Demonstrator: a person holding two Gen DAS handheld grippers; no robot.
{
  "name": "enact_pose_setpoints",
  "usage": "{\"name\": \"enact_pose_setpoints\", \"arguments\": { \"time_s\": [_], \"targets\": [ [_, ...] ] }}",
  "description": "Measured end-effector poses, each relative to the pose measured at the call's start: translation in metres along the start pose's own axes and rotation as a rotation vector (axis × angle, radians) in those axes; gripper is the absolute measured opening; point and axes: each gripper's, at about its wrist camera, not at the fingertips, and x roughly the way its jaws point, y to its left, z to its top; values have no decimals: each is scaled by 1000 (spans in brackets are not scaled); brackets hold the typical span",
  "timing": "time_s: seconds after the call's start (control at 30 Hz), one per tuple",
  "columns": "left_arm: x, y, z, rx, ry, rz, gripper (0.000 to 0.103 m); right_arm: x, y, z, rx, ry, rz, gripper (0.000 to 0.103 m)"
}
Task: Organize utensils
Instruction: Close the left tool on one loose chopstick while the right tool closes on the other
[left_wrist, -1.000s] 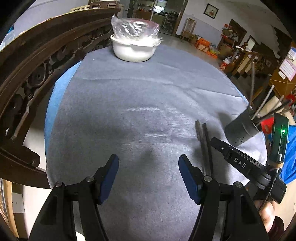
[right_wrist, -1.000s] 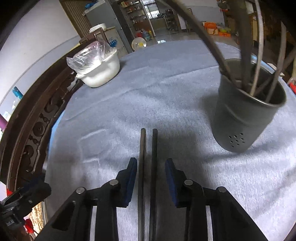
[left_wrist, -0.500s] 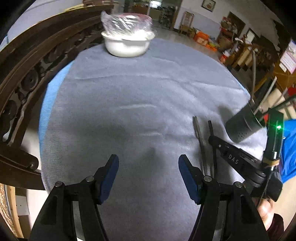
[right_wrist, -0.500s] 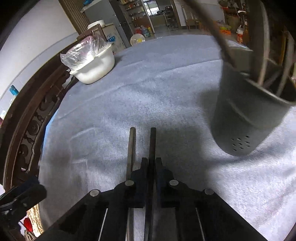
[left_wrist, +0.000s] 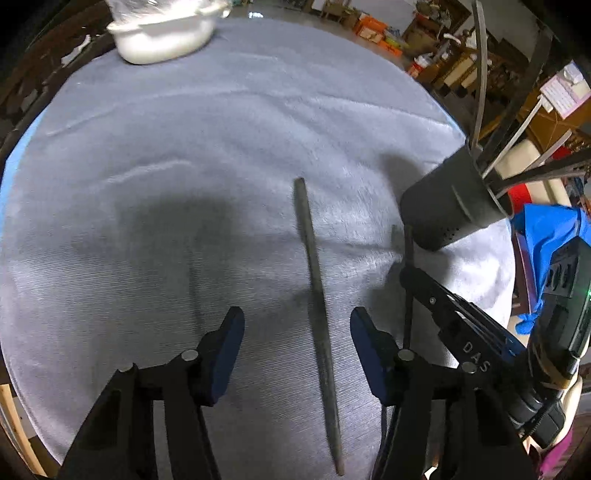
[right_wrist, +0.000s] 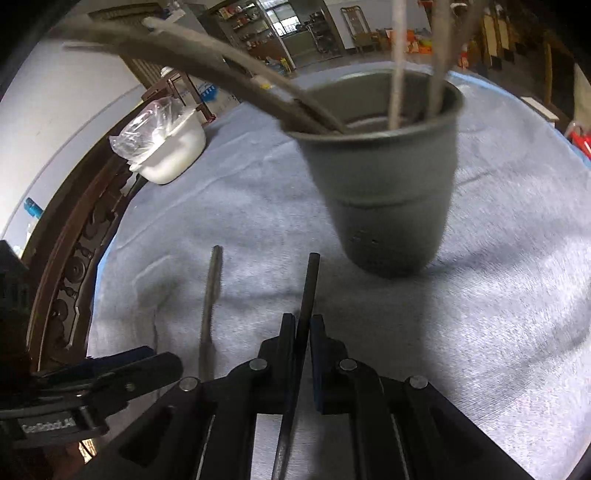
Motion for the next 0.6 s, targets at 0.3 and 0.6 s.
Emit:
{"name": "enact_pose_setpoints", "arguments": {
  "time_s": [0.3, 0.6],
  "targets": [
    [19, -13, -3, 30, 39, 51, 35, -1, -19, -2, 50, 19, 61, 12],
    [24, -34, -17, 116, 5, 146, 31, 1, -26, -4, 92, 33, 92, 13]
  ]
}}
